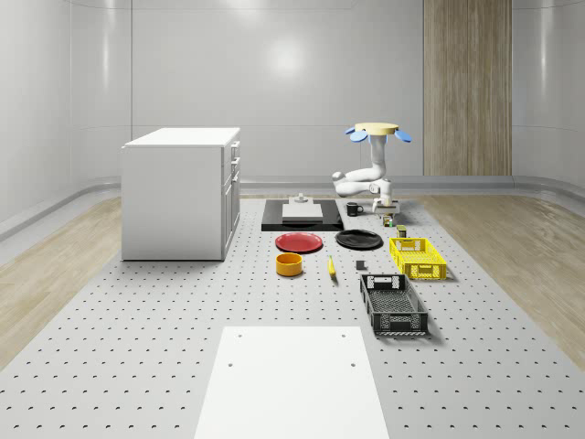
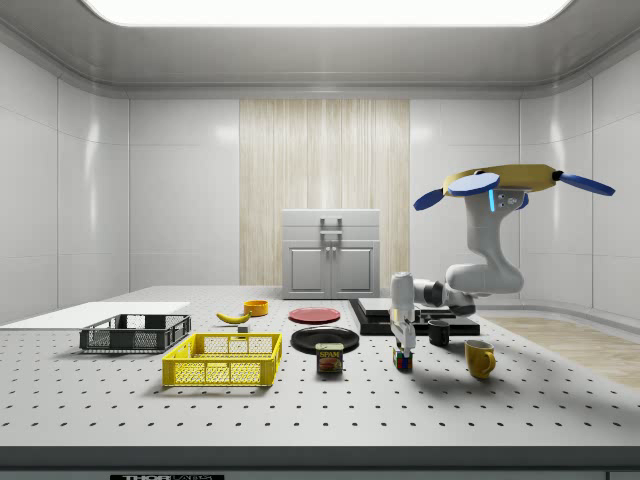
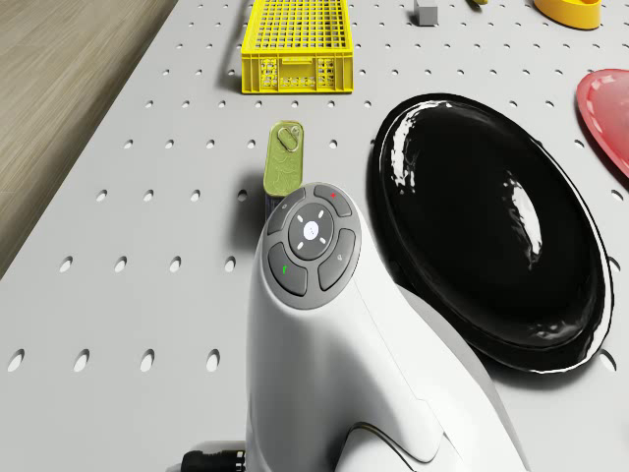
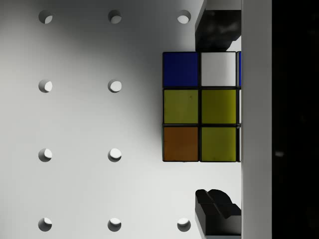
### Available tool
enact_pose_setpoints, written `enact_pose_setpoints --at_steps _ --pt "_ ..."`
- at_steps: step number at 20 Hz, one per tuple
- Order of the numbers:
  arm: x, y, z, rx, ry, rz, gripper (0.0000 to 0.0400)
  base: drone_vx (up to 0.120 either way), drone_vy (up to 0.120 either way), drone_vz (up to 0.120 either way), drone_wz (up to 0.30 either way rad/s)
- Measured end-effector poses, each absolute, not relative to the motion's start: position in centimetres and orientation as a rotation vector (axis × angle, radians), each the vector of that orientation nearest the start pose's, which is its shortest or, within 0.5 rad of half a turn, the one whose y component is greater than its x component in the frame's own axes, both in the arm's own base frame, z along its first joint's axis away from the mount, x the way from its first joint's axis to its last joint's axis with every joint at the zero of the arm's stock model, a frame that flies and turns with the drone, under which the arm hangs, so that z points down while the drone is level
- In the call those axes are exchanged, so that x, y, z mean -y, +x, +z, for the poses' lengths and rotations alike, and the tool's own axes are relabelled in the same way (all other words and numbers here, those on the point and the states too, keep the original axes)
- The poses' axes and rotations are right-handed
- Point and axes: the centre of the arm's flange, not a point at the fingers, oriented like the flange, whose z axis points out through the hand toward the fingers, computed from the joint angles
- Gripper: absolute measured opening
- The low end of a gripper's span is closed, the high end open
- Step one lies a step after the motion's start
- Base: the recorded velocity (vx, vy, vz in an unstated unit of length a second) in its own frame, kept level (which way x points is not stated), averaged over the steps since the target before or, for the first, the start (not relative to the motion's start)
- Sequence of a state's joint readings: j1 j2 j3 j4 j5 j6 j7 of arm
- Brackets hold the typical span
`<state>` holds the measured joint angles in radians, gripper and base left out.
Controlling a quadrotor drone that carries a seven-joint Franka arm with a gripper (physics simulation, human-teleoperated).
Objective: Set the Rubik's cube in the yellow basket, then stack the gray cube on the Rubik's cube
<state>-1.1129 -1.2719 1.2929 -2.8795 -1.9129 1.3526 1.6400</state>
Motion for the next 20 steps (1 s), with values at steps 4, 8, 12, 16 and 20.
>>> enact_pose_setpoints --at_steps 4,8,12,16,20 --pt "0.6 30.7 50.5 0.002 0.001 0.785 0.0400 0.000 0.000 0.000 0.000" --pt "0.7 30.7 51.1 0.002 0.001 0.785 0.0400 0.000 0.000 0.000 0.000" --pt "0.8 30.7 51.7 0.002 0.001 0.785 0.0400 0.000 0.000 0.000 0.000" --pt "0.8 30.7 51.9 0.002 0.001 0.785 0.0355 0.000 0.000 0.000 0.000" --pt "0.8 30.7 52.0 0.002 0.001 0.785 0.0336 0.000 0.000 0.000 0.000"
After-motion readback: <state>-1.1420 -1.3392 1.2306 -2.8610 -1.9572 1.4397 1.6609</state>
